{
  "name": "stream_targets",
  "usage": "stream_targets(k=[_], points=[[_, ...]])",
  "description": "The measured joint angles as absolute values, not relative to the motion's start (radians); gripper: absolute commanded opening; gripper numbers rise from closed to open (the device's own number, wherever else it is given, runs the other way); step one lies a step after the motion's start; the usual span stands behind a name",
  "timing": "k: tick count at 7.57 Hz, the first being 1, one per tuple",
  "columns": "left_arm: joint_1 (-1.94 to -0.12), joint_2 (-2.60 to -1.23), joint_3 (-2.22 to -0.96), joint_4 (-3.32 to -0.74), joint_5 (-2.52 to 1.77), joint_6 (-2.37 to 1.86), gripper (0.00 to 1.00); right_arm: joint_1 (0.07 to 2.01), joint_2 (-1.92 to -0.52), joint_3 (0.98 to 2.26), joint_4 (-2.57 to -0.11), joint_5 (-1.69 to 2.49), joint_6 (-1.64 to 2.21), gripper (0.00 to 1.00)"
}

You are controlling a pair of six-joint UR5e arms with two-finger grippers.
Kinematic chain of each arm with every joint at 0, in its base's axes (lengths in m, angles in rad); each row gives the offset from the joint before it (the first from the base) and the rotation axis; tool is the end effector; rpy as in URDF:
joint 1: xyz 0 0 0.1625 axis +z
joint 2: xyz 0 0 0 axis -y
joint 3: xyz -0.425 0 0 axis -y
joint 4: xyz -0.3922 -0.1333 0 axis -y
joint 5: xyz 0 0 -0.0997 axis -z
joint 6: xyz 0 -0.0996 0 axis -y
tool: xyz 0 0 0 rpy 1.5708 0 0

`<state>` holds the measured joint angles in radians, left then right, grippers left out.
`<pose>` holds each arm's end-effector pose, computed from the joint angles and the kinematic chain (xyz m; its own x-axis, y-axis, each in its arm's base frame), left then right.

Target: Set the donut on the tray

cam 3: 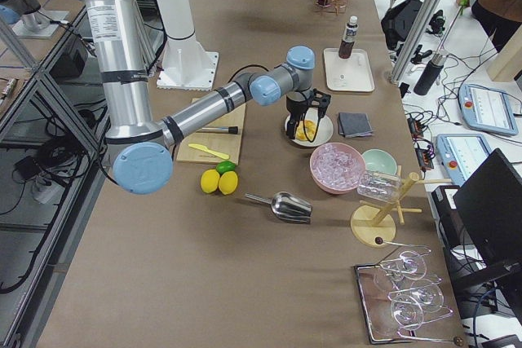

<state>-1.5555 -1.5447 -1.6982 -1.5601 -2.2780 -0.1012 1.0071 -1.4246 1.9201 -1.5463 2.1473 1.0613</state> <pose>-0.0612 -0.4862 0.6141 0.7568 -0.0306 -0.6529 0.0615 0.9978 0.0247 -0.2190 -0.4944 0.4194 0.6799 0.3102 0.6645 -0.2662 0.9487 -0.1706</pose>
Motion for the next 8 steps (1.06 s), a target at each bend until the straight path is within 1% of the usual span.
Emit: stream_targets(k=[2,4,5,6,7,8], points=[[-1.555,-1.545,-1.698,-1.560,-2.278,-0.101,0.99,0.929,-1.373,1.848,-1.461,2.098,1.160,1.00],[-1.555,-1.545,-1.698,-1.560,-2.278,-0.101,0.99,0.872,-1.364,1.719,-1.224,2.084,1.285,0.99],[-1.555,-1.545,-1.698,-1.560,-2.278,-0.101,0.99,0.858,-1.367,1.677,-1.145,2.083,1.312,0.96],[-1.555,-1.545,-1.698,-1.560,-2.278,-0.101,0.99,0.853,-1.372,1.663,-1.113,2.082,1.322,0.94],[-1.555,-1.545,-1.698,-1.560,-2.278,-0.101,0.99,0.853,-1.380,1.661,-1.101,2.081,1.325,0.88],[-1.555,-1.545,-1.698,-1.560,-2.278,-0.101,0.99,0.853,-1.393,1.661,-1.097,2.080,1.323,0.88]])
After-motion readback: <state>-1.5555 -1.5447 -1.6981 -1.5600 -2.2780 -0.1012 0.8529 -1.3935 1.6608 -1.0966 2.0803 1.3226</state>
